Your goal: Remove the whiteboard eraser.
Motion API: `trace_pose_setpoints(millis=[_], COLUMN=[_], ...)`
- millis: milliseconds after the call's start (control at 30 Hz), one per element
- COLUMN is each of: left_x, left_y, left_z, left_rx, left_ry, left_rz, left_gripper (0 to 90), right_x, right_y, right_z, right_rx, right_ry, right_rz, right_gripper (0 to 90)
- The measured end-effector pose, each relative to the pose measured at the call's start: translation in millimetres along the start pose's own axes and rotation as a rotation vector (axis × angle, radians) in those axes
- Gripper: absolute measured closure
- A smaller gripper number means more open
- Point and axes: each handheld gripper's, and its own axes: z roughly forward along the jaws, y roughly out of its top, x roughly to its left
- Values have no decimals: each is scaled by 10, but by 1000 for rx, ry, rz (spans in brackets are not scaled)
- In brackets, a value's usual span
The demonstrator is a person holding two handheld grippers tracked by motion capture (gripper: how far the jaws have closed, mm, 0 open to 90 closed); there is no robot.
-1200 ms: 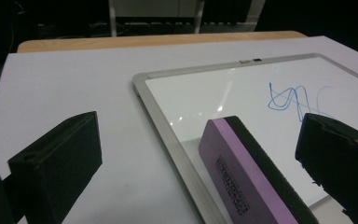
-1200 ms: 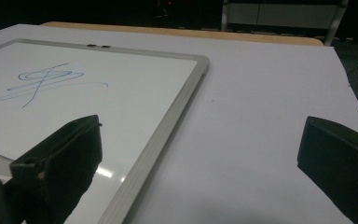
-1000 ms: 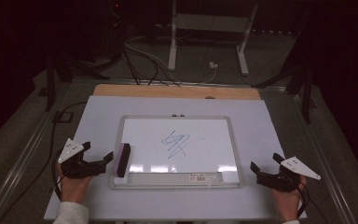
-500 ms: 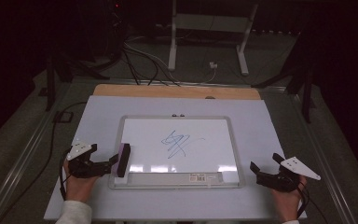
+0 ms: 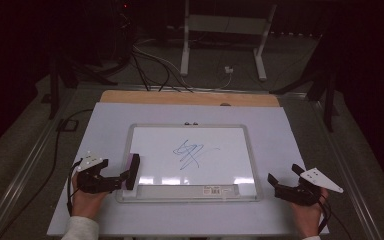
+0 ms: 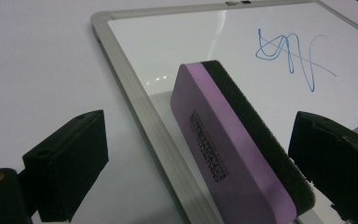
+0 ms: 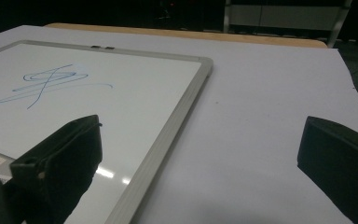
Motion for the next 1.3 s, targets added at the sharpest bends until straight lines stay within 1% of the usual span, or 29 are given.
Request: trace_pose_setpoints(millis=[133, 267, 367, 500, 533, 567, 667, 800, 933, 1067, 1100, 1133, 1233, 1300], left_x=[13, 30, 38, 28, 22, 12, -2, -25, -64, -151, -159, -163, -149, -162], left_y=[-15, -11, -10, -21, -29, -36, -48, -41, -40, -10, -7, -8, -26, -33], left_z=[-1, -26, -28, -5, 7, 17, 24, 12, 35, 100, 113, 135, 167, 180], left_rx=[7, 0, 13, 39, 47, 53, 50, 54, 57, 74, 76, 78, 79, 95], left_ry=[-2, -8, -9, -2, 1, 1, -17, -27, -59, -84, -91, -111, -136, -122], left_rz=[-13, -24, -30, -25, -20, -19, -21, -8, -9, 17, 18, 9, -20, -4], left_gripper=[57, 55, 40, 41, 64, 64, 98, 174, 208, 235, 246, 253, 295, 328], right_x=[2, 5, 7, 10, 11, 11, 11, 16, 21, 20, 18, 16, 2, 0], right_y=[0, 0, 0, 0, 0, 0, 0, 1, 2, 3, 5, 5, 4, 5], right_z=[2, 3, 3, 4, 4, 4, 5, 9, 11, 9, 6, 4, -4, -7], right_rx=[0, 0, 2, 3, 2, 2, 1, 1, 1, 0, -3, -4, -6, -8], right_ry=[1, 2, 2, 3, 3, 3, 3, 4, 4, 4, 6, 5, 3, 3], right_rz=[-2, -2, -2, -2, -2, -2, -2, -5, -6, -7, -5, -5, -2, 0], right_gripper=[3, 3, 3, 3, 3, 3, 3, 3, 3, 3, 3, 3, 3, 3])
